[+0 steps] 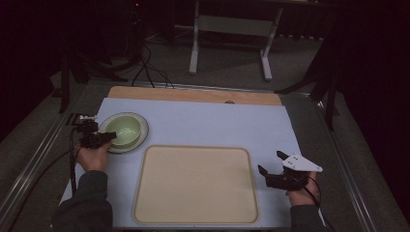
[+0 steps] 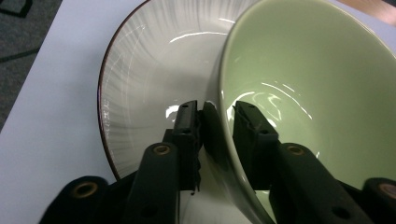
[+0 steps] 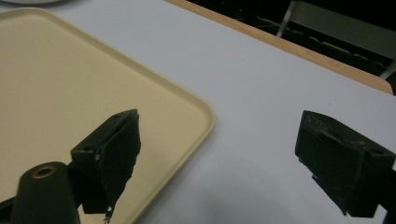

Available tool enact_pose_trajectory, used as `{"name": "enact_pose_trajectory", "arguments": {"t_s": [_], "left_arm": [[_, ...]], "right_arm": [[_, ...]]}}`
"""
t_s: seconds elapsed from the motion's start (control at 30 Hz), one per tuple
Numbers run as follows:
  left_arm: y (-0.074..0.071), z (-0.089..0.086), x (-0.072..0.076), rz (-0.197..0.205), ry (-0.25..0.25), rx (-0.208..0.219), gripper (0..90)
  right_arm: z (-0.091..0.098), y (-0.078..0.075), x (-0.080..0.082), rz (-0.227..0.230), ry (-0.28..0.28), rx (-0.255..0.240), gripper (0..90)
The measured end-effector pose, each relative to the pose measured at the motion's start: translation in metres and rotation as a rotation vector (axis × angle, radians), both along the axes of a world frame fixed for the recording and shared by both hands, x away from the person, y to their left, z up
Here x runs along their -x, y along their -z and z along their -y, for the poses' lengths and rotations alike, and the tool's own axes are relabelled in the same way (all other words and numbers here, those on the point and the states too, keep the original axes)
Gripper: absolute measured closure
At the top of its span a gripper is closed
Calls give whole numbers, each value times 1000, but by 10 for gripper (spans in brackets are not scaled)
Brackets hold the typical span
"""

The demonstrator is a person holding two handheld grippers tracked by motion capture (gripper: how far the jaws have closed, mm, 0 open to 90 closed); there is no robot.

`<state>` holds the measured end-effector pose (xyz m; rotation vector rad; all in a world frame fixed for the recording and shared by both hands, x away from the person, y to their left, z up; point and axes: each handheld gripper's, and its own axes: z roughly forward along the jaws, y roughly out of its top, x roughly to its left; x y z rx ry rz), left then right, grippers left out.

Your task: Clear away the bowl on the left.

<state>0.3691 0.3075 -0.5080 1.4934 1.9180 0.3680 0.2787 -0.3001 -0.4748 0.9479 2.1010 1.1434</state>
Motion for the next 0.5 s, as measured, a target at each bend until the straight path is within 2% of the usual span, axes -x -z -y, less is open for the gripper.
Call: {"name": "enact_pose_trajectory", "arguments": {"t_s": [0.07,0.1,0.13,0.2,0.27,0.37,0.5], "left_arm": [[0,3,1,-6,-7,-26,783],[1,4,1,-2,-6,-18,813],[2,3,2,8,-12,8,822],[2,3,3,17,-34,29,830],[1,3,5,43,-45,57,830],[-4,6,7,62,-53,19,826],[-7,4,10,100,-62,44,825]], "right_arm": [[0,0,0,1,-1,1,137],[0,0,0,1,-1,0,137],[0,0,0,1,-1,-1,138],[0,0,0,1,0,1,138],[0,-1,0,2,-1,-2,138],[1,-1,0,4,0,-4,137],[1,-1,0,6,0,-3,137]]}}
